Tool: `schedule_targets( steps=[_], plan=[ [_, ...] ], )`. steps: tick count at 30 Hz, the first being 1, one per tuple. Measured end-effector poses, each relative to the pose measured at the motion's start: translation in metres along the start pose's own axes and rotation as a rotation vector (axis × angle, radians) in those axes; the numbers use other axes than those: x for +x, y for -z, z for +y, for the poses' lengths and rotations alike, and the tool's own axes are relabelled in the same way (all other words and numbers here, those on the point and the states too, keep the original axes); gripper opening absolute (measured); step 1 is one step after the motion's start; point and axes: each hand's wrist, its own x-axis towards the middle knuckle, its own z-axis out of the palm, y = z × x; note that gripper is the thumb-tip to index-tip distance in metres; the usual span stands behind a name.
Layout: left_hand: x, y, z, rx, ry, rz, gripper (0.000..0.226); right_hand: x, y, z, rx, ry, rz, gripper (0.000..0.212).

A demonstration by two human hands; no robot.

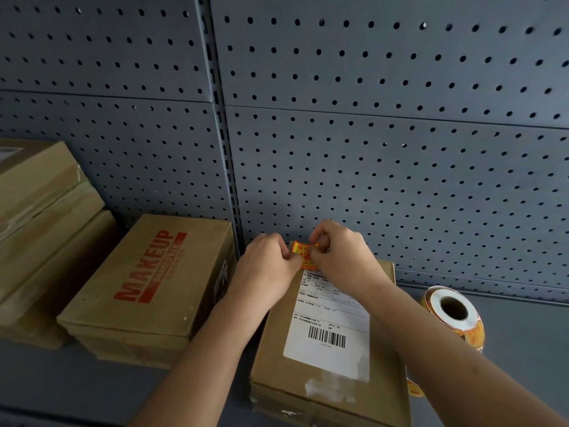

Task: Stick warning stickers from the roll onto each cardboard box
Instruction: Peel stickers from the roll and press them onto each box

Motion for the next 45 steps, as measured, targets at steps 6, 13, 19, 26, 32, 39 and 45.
schedule_targets(
  steps=[6, 13, 19, 26, 32, 39, 45],
  plan=[
    [0.003, 0.000, 0.003, 0.030, 0.023, -0.022, 0.030, 0.001, -0.004, -0.002, -0.080, 0.010, 0.008, 0.006],
    [0.001, -0.006, -0.005, -0.029, 0.036, -0.001, 0.024, -0.005, -0.005, -0.003, -0.268, 0.052, 0.049, 0.020],
    [-0.001, -0.011, -0.011, -0.322, 0.130, -0.081, 0.023, -0.015, -0.003, 0.012, -0.404, 0.022, 0.100, 0.041],
    [0.003, -0.018, -0.010, -0.441, 0.186, -0.189, 0.042, -0.012, -0.007, 0.014, -0.413, -0.040, -0.041, 0.049],
    [0.006, -0.024, -0.010, -0.357, 0.172, -0.108, 0.032, -0.009, -0.010, 0.017, -0.405, -0.035, -0.028, 0.044],
    [0.008, -0.026, -0.010, -0.242, 0.174, -0.075, 0.033, -0.009, -0.012, 0.024, -0.371, -0.017, -0.013, 0.040],
    [0.011, -0.028, -0.007, -0.146, 0.168, -0.058, 0.035, -0.012, -0.011, 0.019, -0.407, -0.006, -0.009, 0.048]
  ],
)
